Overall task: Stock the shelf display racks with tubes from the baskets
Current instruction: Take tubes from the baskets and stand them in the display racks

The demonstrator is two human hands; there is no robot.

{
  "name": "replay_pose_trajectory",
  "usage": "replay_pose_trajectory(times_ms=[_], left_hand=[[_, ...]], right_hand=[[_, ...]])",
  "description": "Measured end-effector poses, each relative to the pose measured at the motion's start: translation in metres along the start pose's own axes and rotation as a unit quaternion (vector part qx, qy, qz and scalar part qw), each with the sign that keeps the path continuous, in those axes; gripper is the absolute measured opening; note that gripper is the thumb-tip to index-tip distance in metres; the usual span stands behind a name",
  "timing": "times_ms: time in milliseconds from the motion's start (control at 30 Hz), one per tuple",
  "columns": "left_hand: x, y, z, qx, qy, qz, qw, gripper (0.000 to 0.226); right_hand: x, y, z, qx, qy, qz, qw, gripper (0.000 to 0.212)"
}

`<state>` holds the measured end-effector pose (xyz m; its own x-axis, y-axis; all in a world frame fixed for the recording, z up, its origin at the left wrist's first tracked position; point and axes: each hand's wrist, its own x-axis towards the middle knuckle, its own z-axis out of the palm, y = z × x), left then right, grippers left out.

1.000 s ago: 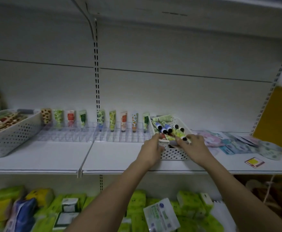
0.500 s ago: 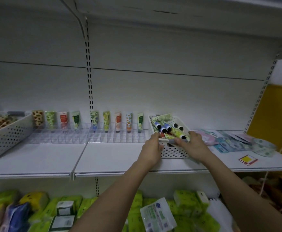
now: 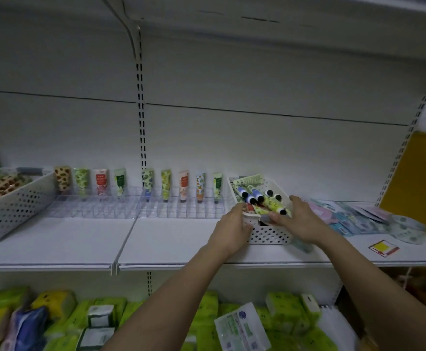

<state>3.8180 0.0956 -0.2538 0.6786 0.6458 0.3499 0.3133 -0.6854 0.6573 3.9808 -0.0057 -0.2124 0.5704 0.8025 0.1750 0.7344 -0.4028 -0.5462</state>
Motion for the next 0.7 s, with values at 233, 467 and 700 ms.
replay_pose_trajectory(times_ms=[233,467,700], left_hand=[[0.009,-0.056,-0.101,0.155,0.028,0.001,0.987,0.059],[-0.003,-0.158,-0.259,0.314,0.073,-0.097,0.942,0.051],[-0.039,-0.229,-0.378,0.343,0.088,-0.143,0.924,0.046]], right_hand=[[0.032,-0.122,0.018,-0.058,0.109,-0.121,0.985,0.038],[0.064,-0.269,0.110,-0.014,-0.093,-0.185,0.978,0.022],[0.059,-0.384,0.194,0.048,-0.143,-0.217,0.964,0.019]])
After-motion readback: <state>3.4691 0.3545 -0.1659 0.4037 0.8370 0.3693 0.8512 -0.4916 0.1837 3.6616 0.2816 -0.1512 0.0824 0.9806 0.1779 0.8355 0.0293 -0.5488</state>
